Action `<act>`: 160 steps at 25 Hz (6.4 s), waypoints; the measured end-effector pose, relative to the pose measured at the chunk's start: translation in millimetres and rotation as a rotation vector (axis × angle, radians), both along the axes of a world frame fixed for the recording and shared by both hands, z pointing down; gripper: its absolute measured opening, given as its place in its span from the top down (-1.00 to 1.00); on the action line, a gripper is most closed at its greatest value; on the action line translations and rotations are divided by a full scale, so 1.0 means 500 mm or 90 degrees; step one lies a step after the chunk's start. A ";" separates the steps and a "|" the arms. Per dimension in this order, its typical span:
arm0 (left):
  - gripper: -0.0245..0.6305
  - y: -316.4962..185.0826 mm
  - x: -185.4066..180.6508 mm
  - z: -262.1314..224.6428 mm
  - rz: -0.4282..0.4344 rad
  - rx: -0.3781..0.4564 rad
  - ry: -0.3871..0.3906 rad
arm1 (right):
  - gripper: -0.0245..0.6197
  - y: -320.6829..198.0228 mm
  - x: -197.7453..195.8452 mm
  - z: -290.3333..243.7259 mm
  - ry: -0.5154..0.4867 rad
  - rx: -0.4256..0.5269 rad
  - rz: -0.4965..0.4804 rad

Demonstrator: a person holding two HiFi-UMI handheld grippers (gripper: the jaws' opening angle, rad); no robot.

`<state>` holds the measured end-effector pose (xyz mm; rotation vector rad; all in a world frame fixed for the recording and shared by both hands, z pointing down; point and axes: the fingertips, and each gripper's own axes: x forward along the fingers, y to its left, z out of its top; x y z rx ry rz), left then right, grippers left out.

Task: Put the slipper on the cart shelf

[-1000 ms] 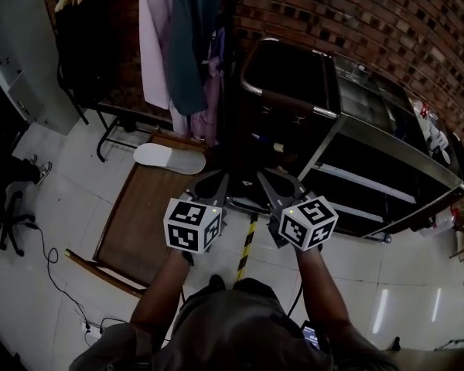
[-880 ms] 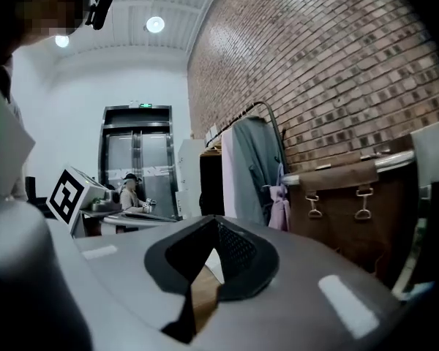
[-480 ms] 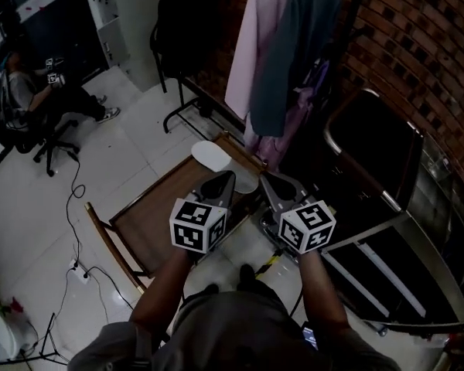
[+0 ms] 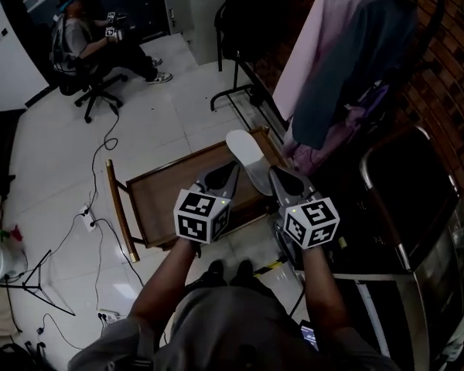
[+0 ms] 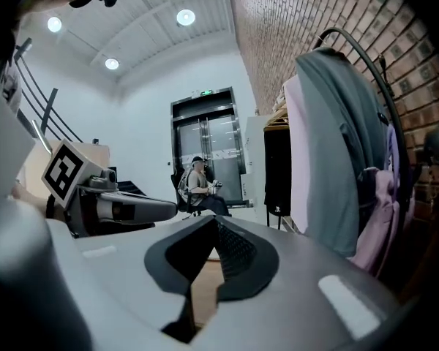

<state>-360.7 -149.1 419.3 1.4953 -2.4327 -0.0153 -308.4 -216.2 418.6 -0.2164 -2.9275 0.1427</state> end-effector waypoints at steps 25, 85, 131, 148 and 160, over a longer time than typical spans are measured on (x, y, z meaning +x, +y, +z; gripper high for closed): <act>0.91 -0.046 -0.173 0.337 -0.041 -0.100 0.120 | 0.29 -0.151 -0.231 0.529 0.310 0.055 0.016; 0.91 0.017 0.364 -0.005 0.363 0.010 0.008 | 0.90 0.067 0.422 -0.046 0.033 0.080 0.324; 0.91 -0.214 1.508 0.096 0.794 -0.063 0.007 | 0.90 -0.020 1.667 0.153 0.179 -0.042 0.827; 0.91 -0.364 1.573 0.160 0.779 -0.085 0.027 | 0.89 -0.299 1.777 0.225 0.152 -0.073 0.922; 0.91 -0.413 1.636 0.175 0.695 -0.081 0.019 | 0.87 -0.455 1.819 0.272 0.110 -0.059 0.881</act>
